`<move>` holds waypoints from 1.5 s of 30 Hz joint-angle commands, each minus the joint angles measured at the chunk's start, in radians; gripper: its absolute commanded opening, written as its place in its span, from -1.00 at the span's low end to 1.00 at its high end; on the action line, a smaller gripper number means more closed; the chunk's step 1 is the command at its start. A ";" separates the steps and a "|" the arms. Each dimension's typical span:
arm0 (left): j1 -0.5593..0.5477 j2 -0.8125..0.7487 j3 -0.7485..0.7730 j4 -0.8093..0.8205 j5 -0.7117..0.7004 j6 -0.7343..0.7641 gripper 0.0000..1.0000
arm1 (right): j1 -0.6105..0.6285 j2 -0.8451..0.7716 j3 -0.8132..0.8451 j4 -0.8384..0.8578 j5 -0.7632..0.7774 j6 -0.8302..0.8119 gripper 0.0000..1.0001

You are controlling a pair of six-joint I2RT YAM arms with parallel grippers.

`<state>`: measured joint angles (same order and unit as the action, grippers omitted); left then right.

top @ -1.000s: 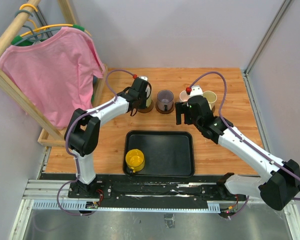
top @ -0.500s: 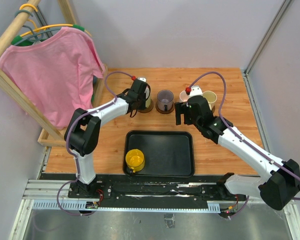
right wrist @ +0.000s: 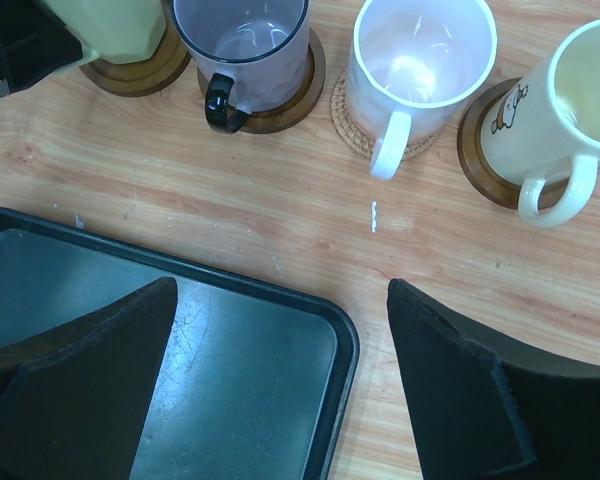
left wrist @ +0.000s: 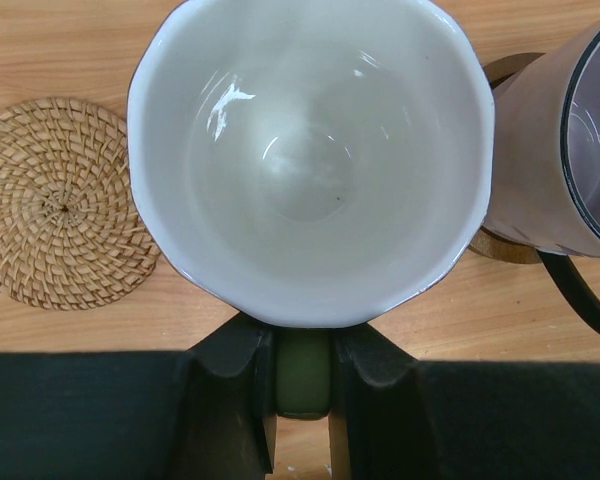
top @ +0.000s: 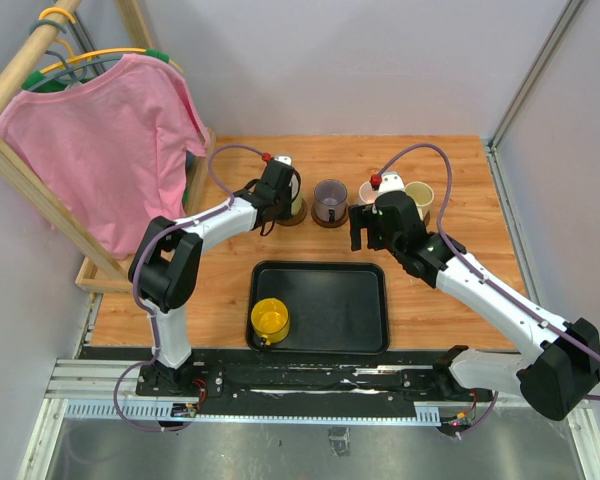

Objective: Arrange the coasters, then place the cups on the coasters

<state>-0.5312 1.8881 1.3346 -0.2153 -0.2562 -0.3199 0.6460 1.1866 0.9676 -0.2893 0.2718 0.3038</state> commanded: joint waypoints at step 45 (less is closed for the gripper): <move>-0.013 -0.406 -0.256 -0.034 0.080 0.002 0.59 | 0.002 -0.056 -0.029 -0.016 -0.045 0.027 0.75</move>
<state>-0.5320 1.6051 1.1439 -0.2161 -0.2031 -0.3229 0.6460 1.1614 0.9596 -0.2893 0.2195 0.3218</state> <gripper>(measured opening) 0.786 0.872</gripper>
